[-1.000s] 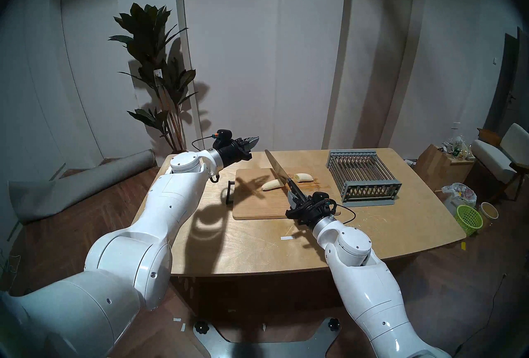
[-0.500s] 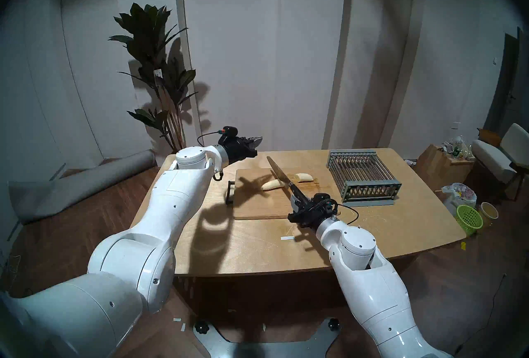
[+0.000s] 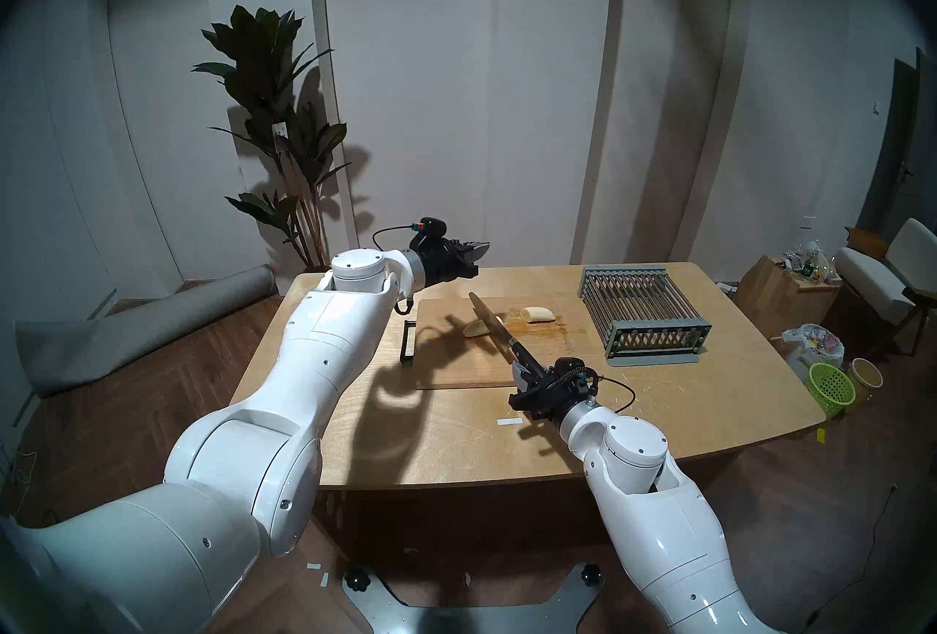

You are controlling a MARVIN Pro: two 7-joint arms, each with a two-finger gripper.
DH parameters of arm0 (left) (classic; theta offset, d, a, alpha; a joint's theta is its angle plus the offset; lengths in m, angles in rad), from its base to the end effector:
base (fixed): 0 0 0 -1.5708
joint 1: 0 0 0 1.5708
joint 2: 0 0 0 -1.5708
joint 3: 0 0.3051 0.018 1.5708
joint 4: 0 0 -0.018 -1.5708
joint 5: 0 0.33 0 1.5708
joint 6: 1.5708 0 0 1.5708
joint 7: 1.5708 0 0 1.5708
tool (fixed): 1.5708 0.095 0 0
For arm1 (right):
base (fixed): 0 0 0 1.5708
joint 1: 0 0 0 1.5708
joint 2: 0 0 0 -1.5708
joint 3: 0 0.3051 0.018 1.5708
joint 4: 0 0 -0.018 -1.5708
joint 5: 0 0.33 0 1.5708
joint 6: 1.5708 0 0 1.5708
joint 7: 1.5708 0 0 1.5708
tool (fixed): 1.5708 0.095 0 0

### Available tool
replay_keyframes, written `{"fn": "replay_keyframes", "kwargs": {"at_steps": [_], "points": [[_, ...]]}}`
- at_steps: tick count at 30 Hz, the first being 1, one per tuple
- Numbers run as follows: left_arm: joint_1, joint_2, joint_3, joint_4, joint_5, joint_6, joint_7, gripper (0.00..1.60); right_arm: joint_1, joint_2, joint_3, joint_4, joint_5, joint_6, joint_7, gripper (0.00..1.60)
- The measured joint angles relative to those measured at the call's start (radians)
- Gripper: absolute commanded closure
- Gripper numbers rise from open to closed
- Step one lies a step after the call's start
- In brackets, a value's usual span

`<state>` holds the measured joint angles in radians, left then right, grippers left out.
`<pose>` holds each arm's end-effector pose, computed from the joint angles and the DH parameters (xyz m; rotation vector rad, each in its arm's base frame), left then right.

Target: Cut the banana into four pieces on the cutting board

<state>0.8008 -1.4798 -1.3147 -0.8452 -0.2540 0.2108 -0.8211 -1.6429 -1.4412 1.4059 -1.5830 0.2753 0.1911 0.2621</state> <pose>0.6064 -0.0922 -0.2298 1.7840 -0.7644 1.4581 0.4023 0.0568 -0.3682 -2.1507 -0.2515 -1.6368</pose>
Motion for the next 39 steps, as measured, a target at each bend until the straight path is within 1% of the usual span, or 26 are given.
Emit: {"fn": "replay_keyframes", "kwargs": {"at_steps": [4,7,9,12,15,20,22,24,27,39], "points": [[0.009,0.000,0.029,-0.007,-0.014,0.087,-0.064,1.60,0.001,0.000,0.000,0.003,0.002,0.000,0.003,1.60],[0.018,0.002,0.055,-0.015,-0.016,0.152,-0.091,1.60,0.001,0.000,0.000,0.005,0.003,-0.001,0.005,1.60],[0.024,0.004,0.072,-0.019,-0.012,0.181,-0.097,1.60,0.001,0.000,0.000,0.006,0.003,-0.002,0.005,1.60],[0.036,0.008,0.094,-0.019,0.005,0.190,-0.099,1.60,0.002,-0.001,0.000,0.007,0.004,-0.003,0.006,1.60],[0.047,0.012,0.107,0.001,0.023,0.168,-0.094,1.60,0.003,-0.001,0.001,0.009,0.005,-0.003,0.007,1.60],[0.056,0.013,0.119,0.067,0.050,0.097,-0.062,1.60,0.004,-0.001,0.001,0.010,0.005,-0.005,0.008,1.60],[0.056,0.012,0.119,0.077,0.052,0.089,-0.059,1.60,0.004,-0.001,0.001,0.011,0.005,-0.005,0.008,1.60],[0.050,0.006,0.116,0.113,0.057,0.061,-0.045,1.60,0.005,-0.001,0.001,0.014,0.005,-0.005,0.008,1.60],[0.038,-0.001,0.110,0.146,0.059,0.042,-0.033,1.60,0.005,-0.001,0.000,0.016,0.005,-0.005,0.008,1.60],[-0.011,-0.023,0.098,0.256,0.070,-0.020,-0.013,1.60,0.007,-0.002,0.003,0.014,0.004,-0.003,0.001,1.60]]}}
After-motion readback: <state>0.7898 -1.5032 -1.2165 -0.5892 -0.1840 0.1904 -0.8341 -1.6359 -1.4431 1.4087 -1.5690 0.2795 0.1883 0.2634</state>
